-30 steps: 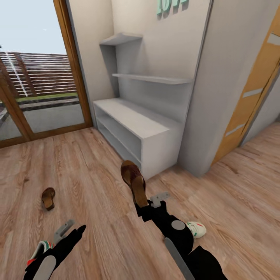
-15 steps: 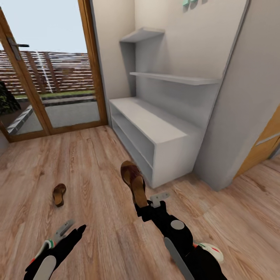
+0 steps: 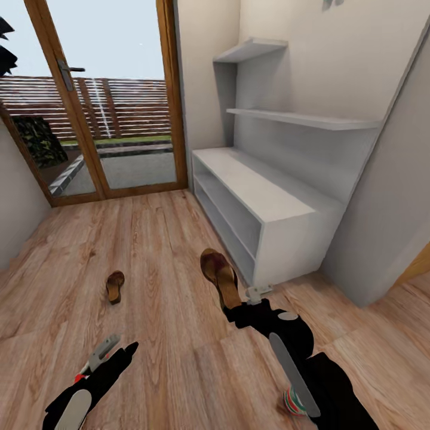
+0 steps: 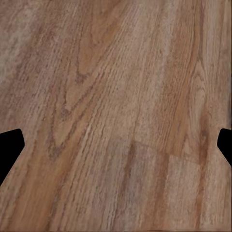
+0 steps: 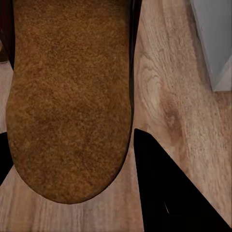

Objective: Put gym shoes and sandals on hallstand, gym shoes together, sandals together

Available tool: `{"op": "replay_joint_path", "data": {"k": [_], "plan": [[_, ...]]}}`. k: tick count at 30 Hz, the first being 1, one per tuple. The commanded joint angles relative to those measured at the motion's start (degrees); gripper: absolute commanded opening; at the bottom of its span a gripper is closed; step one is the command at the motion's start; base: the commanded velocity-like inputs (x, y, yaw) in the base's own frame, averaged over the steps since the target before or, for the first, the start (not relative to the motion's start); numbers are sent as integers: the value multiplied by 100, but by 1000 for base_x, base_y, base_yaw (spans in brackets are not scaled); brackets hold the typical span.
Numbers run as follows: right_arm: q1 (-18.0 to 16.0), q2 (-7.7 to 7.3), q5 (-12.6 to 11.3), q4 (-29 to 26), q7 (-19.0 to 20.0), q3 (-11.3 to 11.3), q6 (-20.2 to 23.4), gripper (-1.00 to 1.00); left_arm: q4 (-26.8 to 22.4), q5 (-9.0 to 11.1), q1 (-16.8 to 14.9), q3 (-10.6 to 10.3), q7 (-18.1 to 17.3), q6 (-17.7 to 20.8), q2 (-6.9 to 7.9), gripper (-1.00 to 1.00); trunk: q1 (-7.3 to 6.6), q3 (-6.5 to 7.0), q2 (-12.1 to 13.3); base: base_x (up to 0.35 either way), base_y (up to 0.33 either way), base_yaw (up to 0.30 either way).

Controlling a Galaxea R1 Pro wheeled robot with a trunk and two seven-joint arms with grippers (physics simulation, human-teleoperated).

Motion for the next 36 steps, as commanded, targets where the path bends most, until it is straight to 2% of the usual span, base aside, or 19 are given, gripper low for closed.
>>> {"op": "replay_joint_path", "data": {"k": [1, 3, 6, 8, 13, 15, 17, 19, 20, 25, 36], "plan": [[-23, -8, -27, -5, 369, -233, 5, -100, -41, -9, -152, -260, -9, 25, 25, 100, 0, -3, 0, 0, 0, 272], [-49, -42, -14, -7, 677, -447, 6, -100, -20, -18, -346, -459, -1, 43, 46, 100, 0, -8, 0, 0, 0, 272], [-103, -171, -6, -8, 880, -608, 13, -100, 161, -51, -661, -612, 10, 58, 57, 100, 0, -16, 0, 0, 0, 272], [-145, -232, -11, -7, 949, -669, 29, -100, 440, -75, -855, -664, 7, 76, 50, 100, 0, -21, 0, 0, 0, 272], [-358, -275, -25, 56, 994, -772, 81, -100, 880, -99, -1010, -753, -8, 80, 0, 100, 0, -34, 0, 0, 0, 272], [-475, -272, -27, 236, 994, -895, 94, -100, 968, -104, -1036, -903, -11, 66, -10, 100, 0, -39, 0, 0, 0, 272], [-789, -233, -31, 808, 994, -1242, 97, -100, 1036, -114, -1060, -1139, -14, 34, -16, 100, 0, -44, 0, 0, 0, 272], [-915, -224, -34, 1062, 997, -1364, 94, -100, 1048, -114, -1063, -1183, -15, 28, -17, 100, 0, -49, 0, 0, 0, 272], [-1052, -211, -36, 1430, 990, -1498, 57, -100, 1060, -116, -1066, -1227, -16, 20, -18, 100, 0, -52, 0, 5, 0, 272], [-1128, -194, -28, 1720, 974, -1558, 0, -100, 1067, -118, -1065, -1255, -11, 11, -19, 100, 0, -61, 0, 143, 52, 217], [-1146, -190, -26, 1791, 976, -1572, -15, -100, 1069, -112, -1064, -1270, 18, 8, -26, 100, 0, -65, 0, 300, 23, 36]]}}
